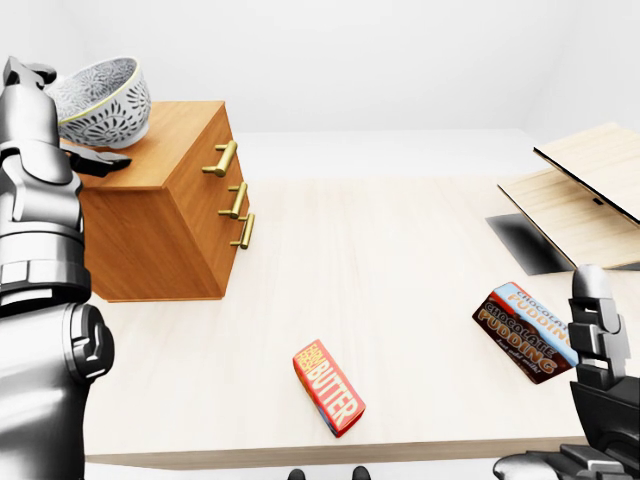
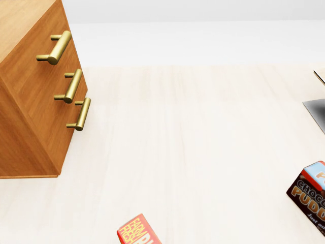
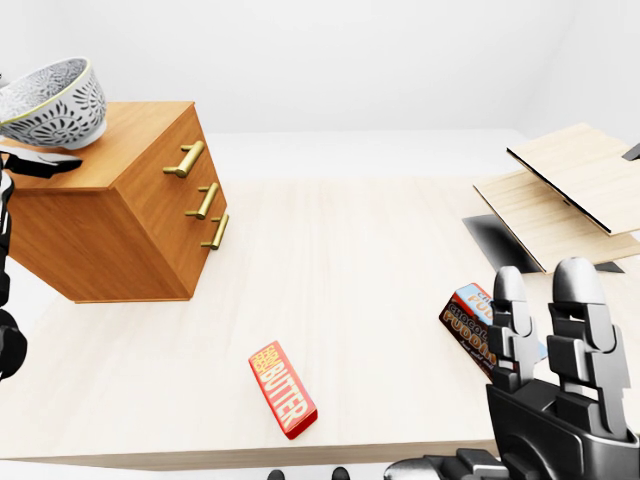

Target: Close the top drawer of the cabinet and put the bowl on top of it.

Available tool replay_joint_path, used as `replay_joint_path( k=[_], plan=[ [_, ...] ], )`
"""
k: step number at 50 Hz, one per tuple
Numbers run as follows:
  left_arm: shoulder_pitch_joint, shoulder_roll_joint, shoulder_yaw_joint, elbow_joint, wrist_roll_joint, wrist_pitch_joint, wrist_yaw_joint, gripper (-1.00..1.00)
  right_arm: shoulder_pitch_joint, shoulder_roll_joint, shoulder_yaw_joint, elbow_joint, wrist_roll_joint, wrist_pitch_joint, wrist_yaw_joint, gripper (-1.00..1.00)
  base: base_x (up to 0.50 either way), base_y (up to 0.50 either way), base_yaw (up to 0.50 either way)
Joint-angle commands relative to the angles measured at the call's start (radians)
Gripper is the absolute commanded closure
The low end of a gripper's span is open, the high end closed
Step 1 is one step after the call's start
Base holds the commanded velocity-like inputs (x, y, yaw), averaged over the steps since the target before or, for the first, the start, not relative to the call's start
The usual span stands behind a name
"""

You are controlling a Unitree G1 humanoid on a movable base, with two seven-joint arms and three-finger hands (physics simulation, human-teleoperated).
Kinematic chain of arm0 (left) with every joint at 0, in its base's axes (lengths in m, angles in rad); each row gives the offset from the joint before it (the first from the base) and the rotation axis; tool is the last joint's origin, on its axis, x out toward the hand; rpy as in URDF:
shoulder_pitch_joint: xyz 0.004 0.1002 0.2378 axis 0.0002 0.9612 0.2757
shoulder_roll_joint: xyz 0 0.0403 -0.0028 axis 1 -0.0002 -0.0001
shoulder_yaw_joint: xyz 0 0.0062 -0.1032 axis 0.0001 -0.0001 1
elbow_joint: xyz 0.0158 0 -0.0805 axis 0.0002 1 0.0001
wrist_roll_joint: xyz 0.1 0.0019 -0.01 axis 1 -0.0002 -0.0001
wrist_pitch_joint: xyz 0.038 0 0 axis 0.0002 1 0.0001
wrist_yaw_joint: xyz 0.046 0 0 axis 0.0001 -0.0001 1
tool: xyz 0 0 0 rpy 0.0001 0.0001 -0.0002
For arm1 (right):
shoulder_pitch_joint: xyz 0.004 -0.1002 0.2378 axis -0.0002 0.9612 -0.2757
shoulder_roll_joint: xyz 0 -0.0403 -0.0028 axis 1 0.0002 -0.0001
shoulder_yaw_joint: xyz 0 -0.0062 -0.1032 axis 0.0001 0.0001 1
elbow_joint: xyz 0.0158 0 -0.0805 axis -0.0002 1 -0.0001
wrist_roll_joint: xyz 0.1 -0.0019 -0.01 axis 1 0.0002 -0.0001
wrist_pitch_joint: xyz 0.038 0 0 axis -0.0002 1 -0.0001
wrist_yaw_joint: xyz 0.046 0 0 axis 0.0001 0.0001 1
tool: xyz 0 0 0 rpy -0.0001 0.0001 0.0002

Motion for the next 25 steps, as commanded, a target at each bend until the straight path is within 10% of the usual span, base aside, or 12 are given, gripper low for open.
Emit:
replay_joint_path(
  k=[1, 25],
  plan=[
    [0.022, -0.005, -0.008, 0.021, -0.021, 0.0, -0.005, -1.0, -0.002, 0.002, 0.005, 0.0, -0.008, 0.0, -0.001, -1.0, 0.0, 0.0, 0.0],
    [0.032, 0.009, 0.011, -0.069, -0.031, 0.0, -0.023, -1.0, 0.013, -0.005, 0.009, 0.0, 0.0, 0.0, 0.0, -1.0, 0.0, 0.0, 0.0]
  ],
)
